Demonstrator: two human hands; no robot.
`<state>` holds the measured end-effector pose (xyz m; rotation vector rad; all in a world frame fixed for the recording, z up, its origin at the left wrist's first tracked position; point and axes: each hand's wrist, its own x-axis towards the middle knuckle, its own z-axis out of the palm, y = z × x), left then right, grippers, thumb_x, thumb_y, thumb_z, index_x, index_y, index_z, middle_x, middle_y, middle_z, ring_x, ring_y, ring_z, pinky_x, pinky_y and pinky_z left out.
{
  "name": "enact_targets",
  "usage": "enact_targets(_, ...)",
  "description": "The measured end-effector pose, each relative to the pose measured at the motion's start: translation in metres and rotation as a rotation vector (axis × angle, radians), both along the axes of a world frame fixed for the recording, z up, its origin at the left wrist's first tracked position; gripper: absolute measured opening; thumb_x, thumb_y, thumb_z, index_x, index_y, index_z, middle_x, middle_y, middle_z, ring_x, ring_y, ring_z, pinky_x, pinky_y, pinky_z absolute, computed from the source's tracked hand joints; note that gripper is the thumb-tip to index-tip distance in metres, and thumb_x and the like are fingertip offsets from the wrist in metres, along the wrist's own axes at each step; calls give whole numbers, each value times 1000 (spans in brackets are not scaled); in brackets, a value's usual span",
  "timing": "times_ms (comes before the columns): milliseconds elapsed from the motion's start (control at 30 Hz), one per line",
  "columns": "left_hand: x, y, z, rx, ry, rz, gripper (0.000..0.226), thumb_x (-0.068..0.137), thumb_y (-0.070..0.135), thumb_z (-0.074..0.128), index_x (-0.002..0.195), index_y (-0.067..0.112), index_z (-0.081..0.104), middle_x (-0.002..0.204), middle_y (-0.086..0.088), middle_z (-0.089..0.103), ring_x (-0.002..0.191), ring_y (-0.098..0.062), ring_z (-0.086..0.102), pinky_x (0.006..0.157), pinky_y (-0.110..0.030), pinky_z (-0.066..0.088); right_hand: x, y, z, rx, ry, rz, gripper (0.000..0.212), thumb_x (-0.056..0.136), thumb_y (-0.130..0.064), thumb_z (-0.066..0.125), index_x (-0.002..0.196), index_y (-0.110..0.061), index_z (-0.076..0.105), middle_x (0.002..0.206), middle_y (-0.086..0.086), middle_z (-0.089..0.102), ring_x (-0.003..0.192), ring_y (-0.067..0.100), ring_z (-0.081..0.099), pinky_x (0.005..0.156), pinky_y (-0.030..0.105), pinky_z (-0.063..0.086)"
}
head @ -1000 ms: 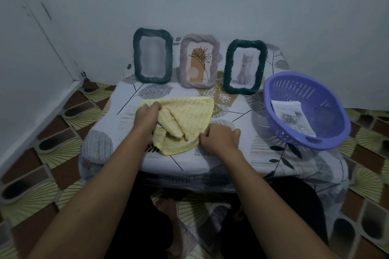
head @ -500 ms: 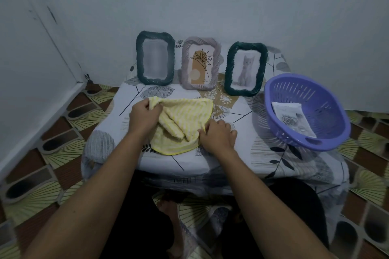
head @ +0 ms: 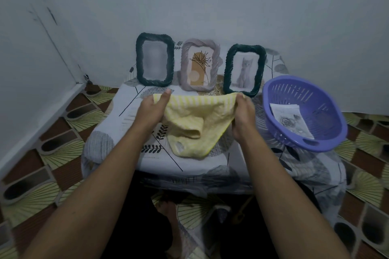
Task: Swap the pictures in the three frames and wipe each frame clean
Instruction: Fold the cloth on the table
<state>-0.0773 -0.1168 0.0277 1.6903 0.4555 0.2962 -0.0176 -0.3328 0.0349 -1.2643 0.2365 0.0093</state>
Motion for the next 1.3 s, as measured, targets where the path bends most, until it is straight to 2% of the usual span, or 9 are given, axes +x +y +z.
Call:
enact_targets(67,-1,-2,7,-234,-6,-133,48,84,47,73,114,11,63,102,-5,72,99,-28,70,85,-50,58,1,-5,4,13,3,-4,19,108,-27,42,98,-13,52,80,3,55,71,16,55,65,31,48)
enact_targets(167,-5,6,7,-622,-59,-448,101,62,14,89,147,25,36,126,-12,64,110,-34,65,80,-50,56,3,-14,7,33,-2,-12,25,107,-31,43,108,-9,54,88,5,61,78,18,61,66,31,54)
enact_targets(267,-8,5,5,-600,-81,-513,118,68,-11,78,151,47,17,135,-15,60,114,-31,65,83,-50,56,3,-22,11,26,19,-19,32,106,-31,48,123,-6,56,94,4,66,79,17,65,60,28,55)
enact_targets(367,-6,-1,7,-567,-67,-386,101,82,-18,61,154,37,16,122,-20,65,97,-25,70,78,-37,59,1,-28,14,24,31,-6,32,103,-24,56,130,-8,54,96,2,68,78,14,66,59,29,56)
enact_targets(500,-2,1,6,-570,-104,-226,65,89,-11,59,145,18,43,104,-17,64,91,-23,66,96,-43,52,-4,-35,12,48,-17,9,26,100,-17,59,125,-19,51,111,-1,64,92,18,65,77,40,57)
enact_targets(633,-1,4,12,-554,-180,-141,36,97,-5,50,122,17,63,96,-10,71,84,-20,68,70,-35,58,-9,-40,11,40,-107,86,43,98,-3,58,133,-25,46,126,-3,58,110,22,62,94,48,54)
enact_targets(733,1,7,17,-517,-252,-66,25,99,1,50,107,17,66,96,-3,70,82,-15,66,67,-32,56,-14,-40,19,53,-82,127,56,96,3,59,144,-19,42,109,-8,61,94,14,67,77,39,59)
enact_targets(1067,4,16,37,-334,-415,68,19,94,0,60,94,17,69,89,3,68,83,-11,62,78,-28,54,-12,-28,35,-459,-176,34,42,98,-25,62,137,-28,46,108,5,64,95,14,64,63,22,47)
enact_targets(1300,2,22,54,-163,-447,178,21,93,2,61,89,21,71,88,6,69,79,-1,63,75,-24,52,-10,-27,54,-87,-242,150,33,93,-3,66,122,-13,55,97,7,67,87,15,65,81,29,56)
